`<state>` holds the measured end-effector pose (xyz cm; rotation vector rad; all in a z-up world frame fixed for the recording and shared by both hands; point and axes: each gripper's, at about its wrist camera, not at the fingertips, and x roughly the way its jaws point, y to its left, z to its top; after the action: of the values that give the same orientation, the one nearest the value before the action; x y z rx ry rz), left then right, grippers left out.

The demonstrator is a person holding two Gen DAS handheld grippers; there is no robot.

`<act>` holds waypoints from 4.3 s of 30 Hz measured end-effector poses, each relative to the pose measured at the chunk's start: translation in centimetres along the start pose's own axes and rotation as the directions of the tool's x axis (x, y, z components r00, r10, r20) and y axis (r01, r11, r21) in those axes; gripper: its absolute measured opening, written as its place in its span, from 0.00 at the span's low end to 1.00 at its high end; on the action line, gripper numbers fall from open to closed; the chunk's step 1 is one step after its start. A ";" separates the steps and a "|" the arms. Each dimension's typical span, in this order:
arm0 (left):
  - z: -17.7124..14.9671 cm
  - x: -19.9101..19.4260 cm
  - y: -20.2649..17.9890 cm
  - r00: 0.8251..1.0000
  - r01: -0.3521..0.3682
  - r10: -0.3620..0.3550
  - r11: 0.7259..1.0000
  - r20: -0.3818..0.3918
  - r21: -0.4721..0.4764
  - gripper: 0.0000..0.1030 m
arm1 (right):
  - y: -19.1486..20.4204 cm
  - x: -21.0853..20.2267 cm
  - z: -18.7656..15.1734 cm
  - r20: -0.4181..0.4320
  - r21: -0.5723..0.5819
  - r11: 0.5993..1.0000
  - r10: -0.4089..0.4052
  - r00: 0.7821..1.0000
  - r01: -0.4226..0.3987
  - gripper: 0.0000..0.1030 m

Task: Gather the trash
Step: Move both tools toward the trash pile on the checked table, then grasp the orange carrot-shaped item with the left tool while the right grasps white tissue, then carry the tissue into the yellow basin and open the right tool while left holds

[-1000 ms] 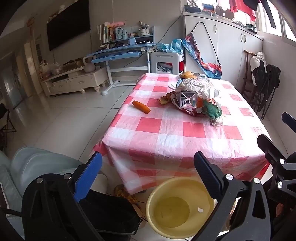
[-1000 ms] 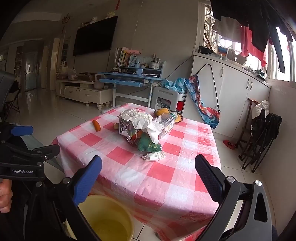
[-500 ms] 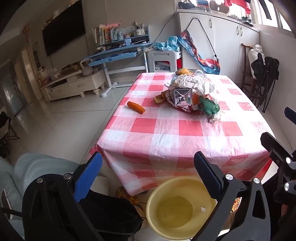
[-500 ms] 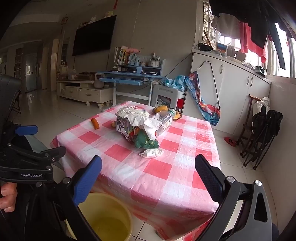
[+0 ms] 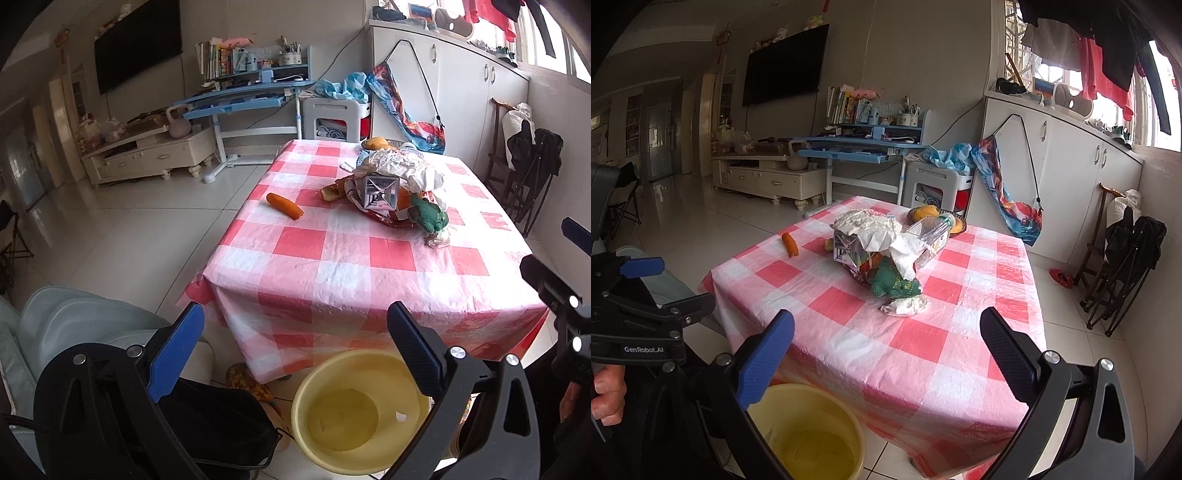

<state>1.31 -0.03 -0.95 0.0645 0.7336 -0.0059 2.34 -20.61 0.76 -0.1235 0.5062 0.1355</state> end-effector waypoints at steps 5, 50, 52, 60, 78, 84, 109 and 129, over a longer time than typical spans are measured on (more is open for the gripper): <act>0.6 0.4 1.6 0.999 0.030 -0.032 0.997 -0.032 -0.068 0.93 | 0.0 1.3 1.3 -0.022 -0.032 0.998 0.049 0.999 -0.049 0.94; 8.0 8.9 6.3 0.994 -0.010 -0.022 0.955 -0.104 -0.297 0.93 | 1.9 10.4 7.2 0.008 -0.228 0.963 0.152 0.988 -0.146 0.83; 8.6 9.9 6.1 0.993 -0.027 -0.008 0.957 -0.119 -0.289 0.93 | 2.1 11.5 7.3 -0.020 -0.245 0.956 0.159 0.987 -0.159 0.78; 11.8 15.7 4.0 0.981 -0.058 0.009 0.968 -0.196 -0.244 0.93 | 1.5 14.9 6.6 -0.126 -0.194 0.959 0.185 0.975 -0.207 0.46; 12.9 24.1 1.1 0.951 0.037 -0.097 0.978 -0.293 -0.206 0.15 | -1.7 17.4 8.4 -0.122 0.052 0.956 0.293 0.948 -0.289 0.79; 12.5 19.4 1.1 0.969 0.116 -0.154 0.974 -0.194 -0.193 0.14 | -1.0 19.4 8.3 -0.185 0.067 0.945 0.326 0.927 -0.319 0.22; 5.5 3.8 1.3 0.978 0.209 -0.208 0.976 0.015 -0.059 0.14 | 5.1 3.8 -0.8 -0.334 0.039 0.886 0.447 0.830 -0.462 0.11; 0.7 0.9 0.2 0.979 0.187 -0.185 0.982 -0.088 0.023 0.15 | 3.2 3.9 -3.2 -0.323 0.121 0.932 0.363 0.874 -0.342 0.47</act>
<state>2.48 0.10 -1.02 0.0257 0.8234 -0.1943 3.66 -17.58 -4.14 0.0080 0.8783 0.4636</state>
